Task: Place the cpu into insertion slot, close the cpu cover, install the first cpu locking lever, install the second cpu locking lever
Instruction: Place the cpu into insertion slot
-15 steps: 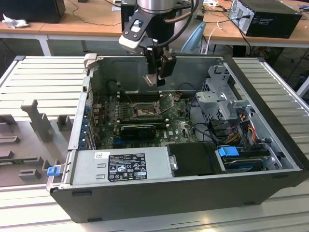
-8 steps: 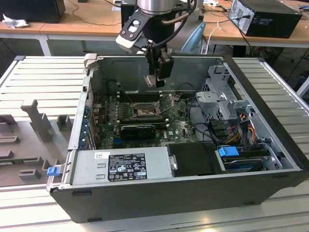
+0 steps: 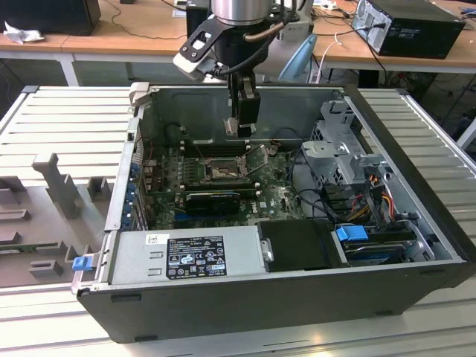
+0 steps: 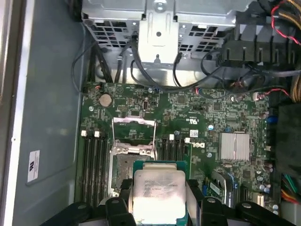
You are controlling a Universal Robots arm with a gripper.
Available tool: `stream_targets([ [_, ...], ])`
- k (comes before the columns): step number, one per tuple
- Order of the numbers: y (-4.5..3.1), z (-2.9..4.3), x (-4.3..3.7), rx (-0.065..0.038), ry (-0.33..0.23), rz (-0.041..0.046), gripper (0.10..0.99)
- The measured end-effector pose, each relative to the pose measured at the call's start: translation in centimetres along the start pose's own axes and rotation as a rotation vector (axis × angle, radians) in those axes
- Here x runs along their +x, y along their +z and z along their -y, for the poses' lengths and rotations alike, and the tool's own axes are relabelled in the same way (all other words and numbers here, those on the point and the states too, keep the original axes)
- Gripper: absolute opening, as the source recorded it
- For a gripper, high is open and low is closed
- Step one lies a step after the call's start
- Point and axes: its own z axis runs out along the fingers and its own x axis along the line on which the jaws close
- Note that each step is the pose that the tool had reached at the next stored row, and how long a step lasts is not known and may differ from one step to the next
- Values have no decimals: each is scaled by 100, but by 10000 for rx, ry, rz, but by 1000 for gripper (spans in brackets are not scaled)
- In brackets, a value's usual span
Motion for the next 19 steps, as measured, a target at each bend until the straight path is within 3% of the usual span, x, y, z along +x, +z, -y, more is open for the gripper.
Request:
stream_targets([
  [5,101,7,-1,-4,96,6,537],
  [8,204,-17,2,-3,96,6,537],
  [10,247,-13,2,-22,524,40,537],
  [13,337,65,3,-23,545,44,537],
  [19,488,135,5,-15,546,44,537],
])
